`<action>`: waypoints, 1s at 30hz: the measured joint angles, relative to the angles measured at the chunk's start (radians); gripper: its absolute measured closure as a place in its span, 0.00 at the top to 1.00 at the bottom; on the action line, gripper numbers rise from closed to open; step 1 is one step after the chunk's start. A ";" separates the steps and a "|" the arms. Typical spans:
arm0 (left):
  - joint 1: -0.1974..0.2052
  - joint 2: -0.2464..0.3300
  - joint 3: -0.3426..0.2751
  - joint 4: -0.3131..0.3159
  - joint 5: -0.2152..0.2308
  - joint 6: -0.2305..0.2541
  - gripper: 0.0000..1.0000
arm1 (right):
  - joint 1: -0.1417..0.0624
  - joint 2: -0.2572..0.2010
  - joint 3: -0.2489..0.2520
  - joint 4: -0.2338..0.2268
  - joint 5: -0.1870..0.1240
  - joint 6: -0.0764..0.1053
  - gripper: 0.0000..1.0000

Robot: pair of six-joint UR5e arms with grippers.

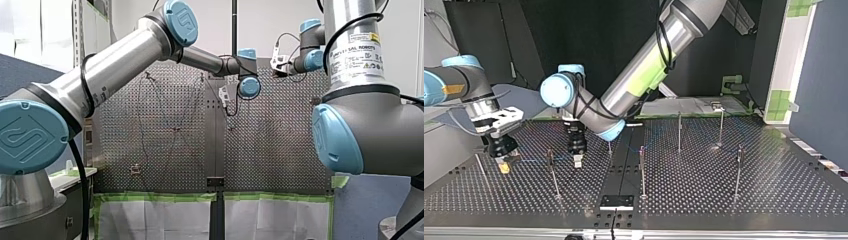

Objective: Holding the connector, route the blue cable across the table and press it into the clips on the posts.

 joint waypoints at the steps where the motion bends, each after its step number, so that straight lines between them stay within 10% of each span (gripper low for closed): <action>1: -0.001 0.000 0.000 -0.007 -0.001 -0.007 1.00 | 0.000 0.000 0.000 0.000 0.000 0.000 0.00; 9: -0.026 0.017 -0.024 -0.080 -0.015 -0.070 1.00 | 0.000 0.000 0.000 0.001 -0.001 0.001 0.00; 21: -0.065 0.119 -0.128 -0.018 0.005 -0.045 1.00 | 0.000 0.002 0.000 0.002 -0.001 -0.001 0.00; 30: -0.139 0.200 -0.209 -0.062 -0.060 -0.054 1.00 | 0.000 0.003 0.000 0.003 -0.001 -0.001 0.00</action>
